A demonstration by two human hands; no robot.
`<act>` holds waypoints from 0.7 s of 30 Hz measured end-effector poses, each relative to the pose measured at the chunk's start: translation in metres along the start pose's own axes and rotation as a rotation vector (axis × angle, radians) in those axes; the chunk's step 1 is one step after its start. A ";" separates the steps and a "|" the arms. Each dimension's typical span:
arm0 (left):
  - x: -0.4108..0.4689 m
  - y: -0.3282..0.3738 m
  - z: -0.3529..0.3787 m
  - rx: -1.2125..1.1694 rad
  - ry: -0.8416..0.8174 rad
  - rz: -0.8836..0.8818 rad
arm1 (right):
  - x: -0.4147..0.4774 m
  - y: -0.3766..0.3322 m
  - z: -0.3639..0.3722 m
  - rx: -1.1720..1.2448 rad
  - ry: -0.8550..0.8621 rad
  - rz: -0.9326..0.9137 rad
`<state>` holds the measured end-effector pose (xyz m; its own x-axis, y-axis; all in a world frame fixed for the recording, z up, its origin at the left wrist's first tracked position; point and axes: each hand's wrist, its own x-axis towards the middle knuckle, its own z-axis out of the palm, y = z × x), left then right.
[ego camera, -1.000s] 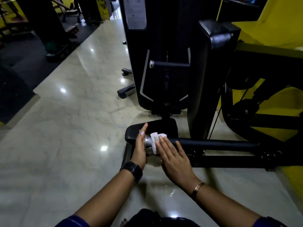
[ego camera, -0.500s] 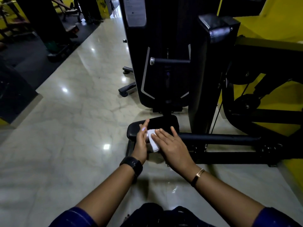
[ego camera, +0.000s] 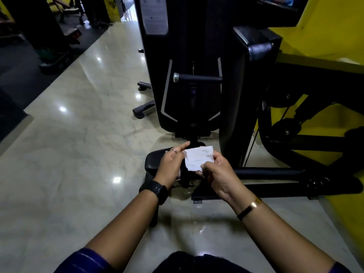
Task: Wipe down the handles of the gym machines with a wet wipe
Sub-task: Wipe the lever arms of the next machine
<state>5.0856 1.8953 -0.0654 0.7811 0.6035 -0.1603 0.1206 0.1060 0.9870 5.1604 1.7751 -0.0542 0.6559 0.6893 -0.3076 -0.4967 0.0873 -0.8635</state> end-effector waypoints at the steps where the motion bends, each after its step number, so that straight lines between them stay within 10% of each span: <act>1: 0.002 0.003 -0.001 -0.004 -0.019 0.009 | 0.002 -0.001 0.001 -0.005 0.015 -0.005; 10: 0.027 0.002 -0.015 0.420 -0.253 0.348 | 0.015 -0.016 -0.003 0.107 0.039 -0.050; 21: 0.008 0.018 0.006 0.419 -0.121 0.423 | -0.001 -0.028 -0.021 0.181 -0.057 0.044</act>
<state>5.0979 1.8972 -0.0492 0.8752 0.4285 0.2244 -0.0034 -0.4585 0.8887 5.1856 1.7565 -0.0377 0.6003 0.7346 -0.3162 -0.6220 0.1804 -0.7619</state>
